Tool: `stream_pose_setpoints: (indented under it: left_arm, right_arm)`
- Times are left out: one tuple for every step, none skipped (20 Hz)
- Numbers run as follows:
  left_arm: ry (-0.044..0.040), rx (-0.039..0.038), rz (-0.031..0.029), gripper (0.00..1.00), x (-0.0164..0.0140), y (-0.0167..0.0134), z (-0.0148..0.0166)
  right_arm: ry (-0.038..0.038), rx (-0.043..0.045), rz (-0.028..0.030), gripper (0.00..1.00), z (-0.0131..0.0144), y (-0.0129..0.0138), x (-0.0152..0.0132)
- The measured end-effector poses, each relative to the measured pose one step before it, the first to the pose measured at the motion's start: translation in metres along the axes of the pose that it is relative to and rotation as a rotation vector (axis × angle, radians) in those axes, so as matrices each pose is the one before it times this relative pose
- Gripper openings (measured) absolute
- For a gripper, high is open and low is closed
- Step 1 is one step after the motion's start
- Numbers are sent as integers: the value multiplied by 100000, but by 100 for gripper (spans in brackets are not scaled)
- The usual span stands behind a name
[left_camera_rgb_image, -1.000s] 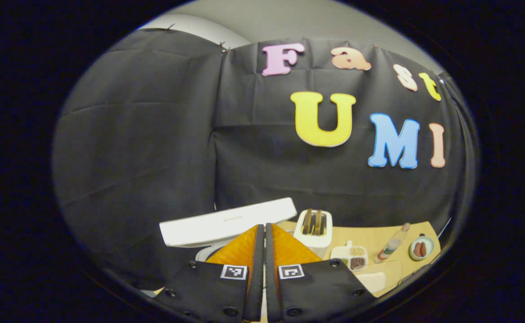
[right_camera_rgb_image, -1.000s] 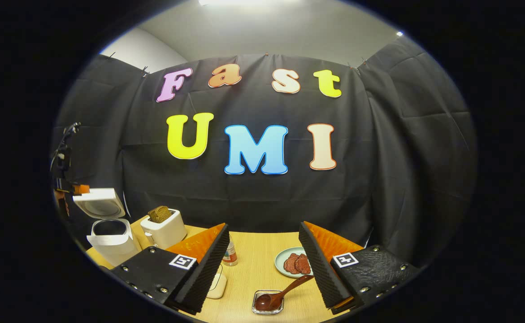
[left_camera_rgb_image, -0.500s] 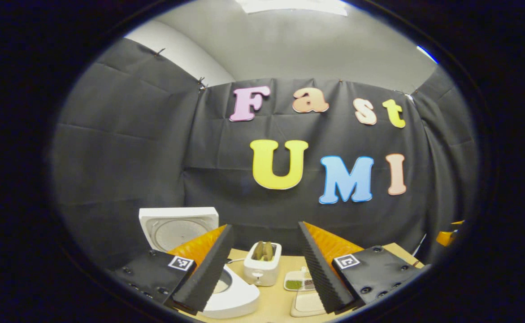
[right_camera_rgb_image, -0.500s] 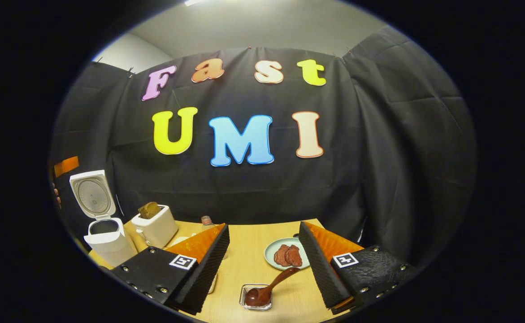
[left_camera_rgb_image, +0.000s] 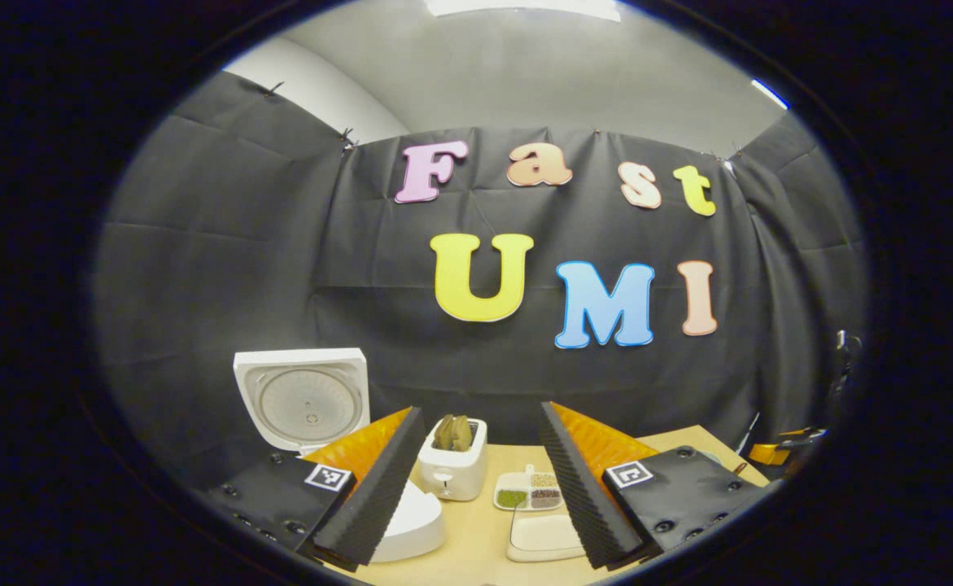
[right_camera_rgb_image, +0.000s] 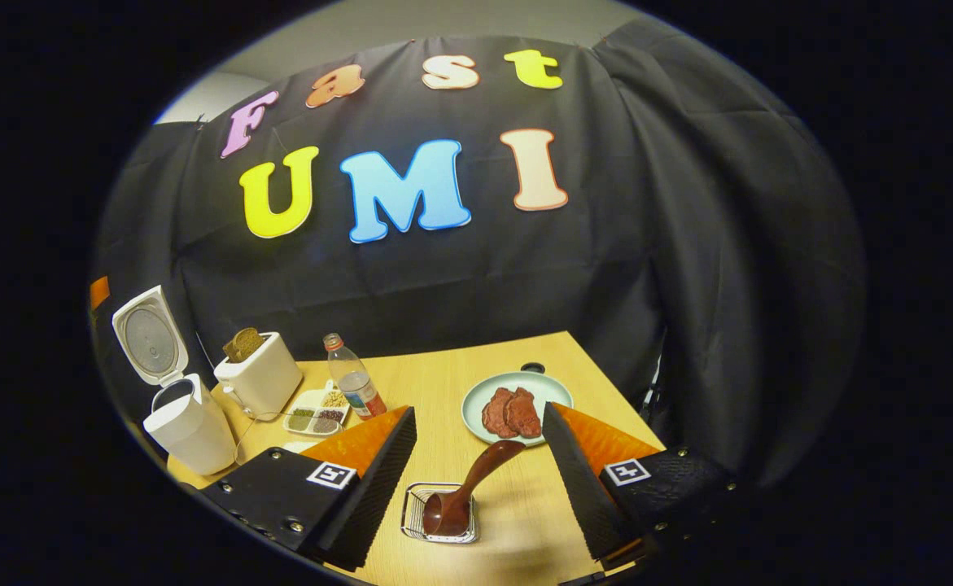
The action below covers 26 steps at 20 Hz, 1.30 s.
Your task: Close the left gripper, press the button to open the rice cooker; take a wooden spoon from the chopstick holder with the right hand, scoop a spoonful of rice and pour it into the rice cooker, then put the wooden spoon back into the chopstick holder.
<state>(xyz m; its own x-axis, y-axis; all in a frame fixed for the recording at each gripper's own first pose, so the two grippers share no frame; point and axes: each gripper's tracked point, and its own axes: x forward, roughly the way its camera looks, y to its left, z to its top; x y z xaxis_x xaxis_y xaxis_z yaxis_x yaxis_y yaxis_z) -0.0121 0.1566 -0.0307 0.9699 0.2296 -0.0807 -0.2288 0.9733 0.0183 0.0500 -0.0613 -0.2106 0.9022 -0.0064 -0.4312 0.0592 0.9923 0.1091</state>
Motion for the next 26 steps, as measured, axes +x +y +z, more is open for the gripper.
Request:
stream_pose_setpoints:
  left_arm:
    - [215, 970, 541, 98, 83, -97, 7]
    - [154, 803, 393, 96, -61, 8, 14]
    - [260, 683, 322, 96, -15, -158, -121]
    - [377, 528, 70, 96, 107, -91, -109]
    - [708, 418, -83, 98, -39, -192, -231]
    - [617, 314, -45, 98, 29, -195, -207]
    - [719, 252, 93, 98, 62, -119, -52]
    - [676, 244, 305, 98, 95, 10, -349]
    - [716, 47, 380, 98, 31, 31, -217]
    - [547, -134, 269, 98, 152, 31, -116]
    - [214, -307, 144, 98, -80, 46, -53]
    - [176, -16, 261, 96, -43, 77, -85]
    - [220, 432, 568, 98, 3, 254, -27]
    - [353, 455, 465, 98, -40, 211, -177]
    - [522, 343, 462, 98, -22, 210, -119]
    - [987, 278, 191, 96, -35, 128, -559]
    - [928, 278, 80, 96, -60, 110, -277]
    - [385, 268, 222, 98, -134, 213, -201]
    - [-16, -80, -1, 96, -89, 141, 35]
    - [-333, -268, 180, 96, -68, 179, 161]
    - [-446, -286, 120, 96, -57, 216, 18]
    - [-313, -333, 103, 96, -9, 259, 37]
    - [-113, -396, 107, 96, -34, 182, 86]
    - [-10, -594, -120, 96, 107, 214, -107]
    - [-234, -535, -147, 96, -83, 179, -51]
    - [-439, -392, 41, 96, 14, 259, 19]
  right_arm:
    - [2245, 1217, -364, 95, -859, -431, 797]
    - [2600, 1602, 218, 95, -1002, -311, 718]
    - [2462, 2259, 178, 95, -795, -330, 722]
    - [2335, 1691, 108, 95, -725, -250, 703]
    - [1882, 1189, 355, 95, -641, -183, 666]
    - [1614, 1137, 426, 95, -502, -39, 610]
    - [1558, 1226, 812, 95, -346, 47, 613]
    - [939, 764, 928, 95, -317, 110, 689]
    - [628, -105, 703, 95, -143, 166, 620]
    - [667, -926, 102, 95, -242, -22, 250]
    - [723, -383, 740, 93, -204, 152, 687]
    - [332, 253, 1062, 93, 28, 215, 444]
    - [-160, 297, -135, 93, 142, 25, 328]
    - [345, 1035, -250, 88, -140, -354, 235]
    - [-603, 796, 820, 77, -298, 63, 956]
    - [2, 1392, -1061, 70, 228, -55, -513]
    - [1542, 842, 1844, 39, -456, 403, 501]
    - [241, 3022, 2891, 43, 368, 503, -1018]
    - [1373, 3823, 3375, 33, -354, 666, -273]
    - [621, 2734, 1237, 24, -33, 121, 55]
    - [434, 1251, -604, 15, 270, 141, -237]
    - [-6, 43, 503, 9, -422, 516, -3]
    - [-890, 14, -682, 9, 584, 490, -586]
    - [-1768, -1056, -177, 5, -19, 380, -194]
    - [-1640, -160, -123, 5, 657, 317, -392]
    - [-1232, -217, -158, 5, 405, 286, -524]
